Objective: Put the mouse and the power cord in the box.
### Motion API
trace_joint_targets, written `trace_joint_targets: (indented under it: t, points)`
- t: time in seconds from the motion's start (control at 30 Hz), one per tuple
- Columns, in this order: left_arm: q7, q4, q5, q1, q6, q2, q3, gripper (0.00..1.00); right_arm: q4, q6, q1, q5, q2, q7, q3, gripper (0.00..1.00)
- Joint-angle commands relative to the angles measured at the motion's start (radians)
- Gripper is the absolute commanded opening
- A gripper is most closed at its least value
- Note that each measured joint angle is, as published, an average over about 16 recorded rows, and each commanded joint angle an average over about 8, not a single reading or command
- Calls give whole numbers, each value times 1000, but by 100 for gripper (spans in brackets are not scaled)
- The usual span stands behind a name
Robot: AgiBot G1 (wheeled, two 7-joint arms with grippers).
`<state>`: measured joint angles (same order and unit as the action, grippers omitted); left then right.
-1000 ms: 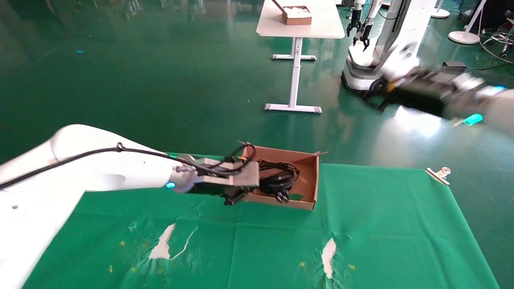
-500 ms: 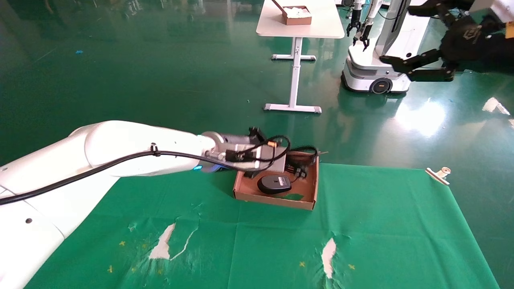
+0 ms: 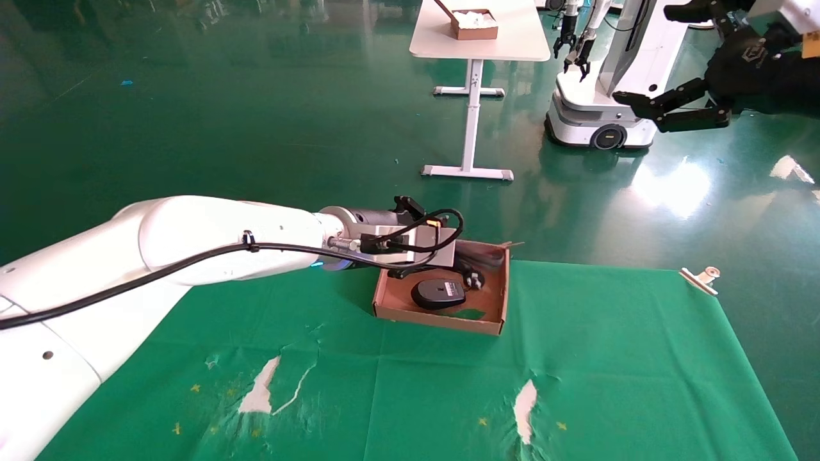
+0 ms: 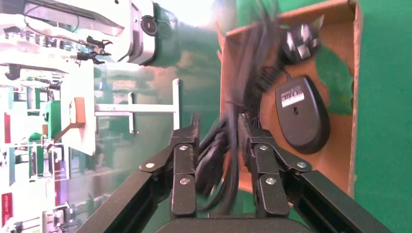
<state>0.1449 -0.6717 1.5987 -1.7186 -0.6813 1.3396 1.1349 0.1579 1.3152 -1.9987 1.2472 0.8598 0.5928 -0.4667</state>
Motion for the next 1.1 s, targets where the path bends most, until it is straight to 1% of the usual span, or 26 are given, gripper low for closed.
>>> trace_joint_targets:
  t: [0.03, 1.1]
  points:
    - [-4, -7, -11, 8, -11, -9, -12, 100, 2, -1, 2, -1, 0, -2, 0, 100]
    - [-192, -354, -502, 372, -471, -421, -495, 100, 617, 98, 507, -283, -136, -428, 103, 100]
